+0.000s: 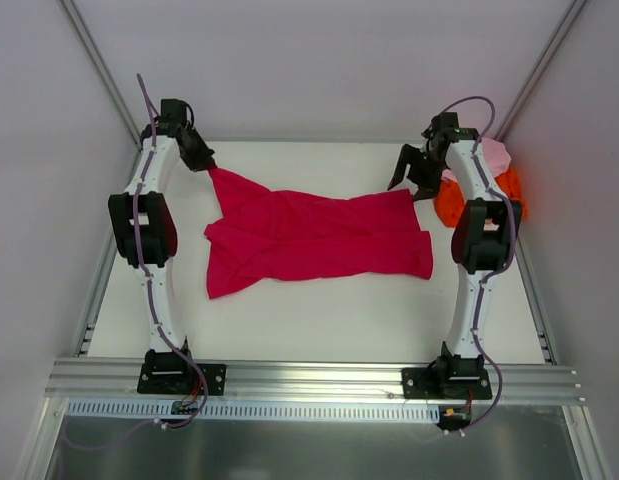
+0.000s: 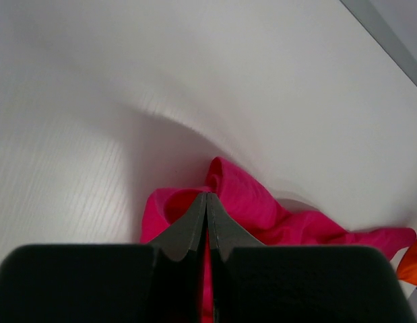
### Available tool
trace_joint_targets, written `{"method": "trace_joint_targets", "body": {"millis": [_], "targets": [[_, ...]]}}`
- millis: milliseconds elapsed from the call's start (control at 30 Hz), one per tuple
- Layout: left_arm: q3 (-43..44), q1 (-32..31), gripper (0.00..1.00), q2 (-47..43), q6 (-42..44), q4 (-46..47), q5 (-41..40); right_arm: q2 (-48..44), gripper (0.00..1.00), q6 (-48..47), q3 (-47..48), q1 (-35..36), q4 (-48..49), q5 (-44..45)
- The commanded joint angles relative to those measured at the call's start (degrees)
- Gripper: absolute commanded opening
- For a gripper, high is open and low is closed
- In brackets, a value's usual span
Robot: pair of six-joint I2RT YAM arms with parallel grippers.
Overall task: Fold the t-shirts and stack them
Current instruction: Fold the flattened tshirt in 1/3 of the way
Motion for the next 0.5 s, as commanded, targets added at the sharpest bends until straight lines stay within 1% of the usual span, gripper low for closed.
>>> {"method": "trace_joint_targets", "body": {"millis": [0, 167, 267, 467], "targets": [[-0.3, -0.9, 0.00, -0.8, 1.0, -0.5, 1.9, 3.7, 0.80, 1.8, 4.0, 0.8, 2.2, -5.7], [-1.3, -1.5, 0.00, -2.7, 2.2, -1.4, 1.5, 9.4, 0.80, 1.7, 11.8, 0.8, 1.3, -3.3], [-2.6, -1.5, 0.00, -4.3, 2.9, -1.3, 1.1, 10.6, 0.81, 0.6, 12.3, 0.6, 1.7, -2.0], [-3.8, -1.5, 0.00, -4.8, 3.2, -1.9, 0.3, 10.6, 0.82, -0.8, 13.4, -0.2, 1.9, 0.8]]}}
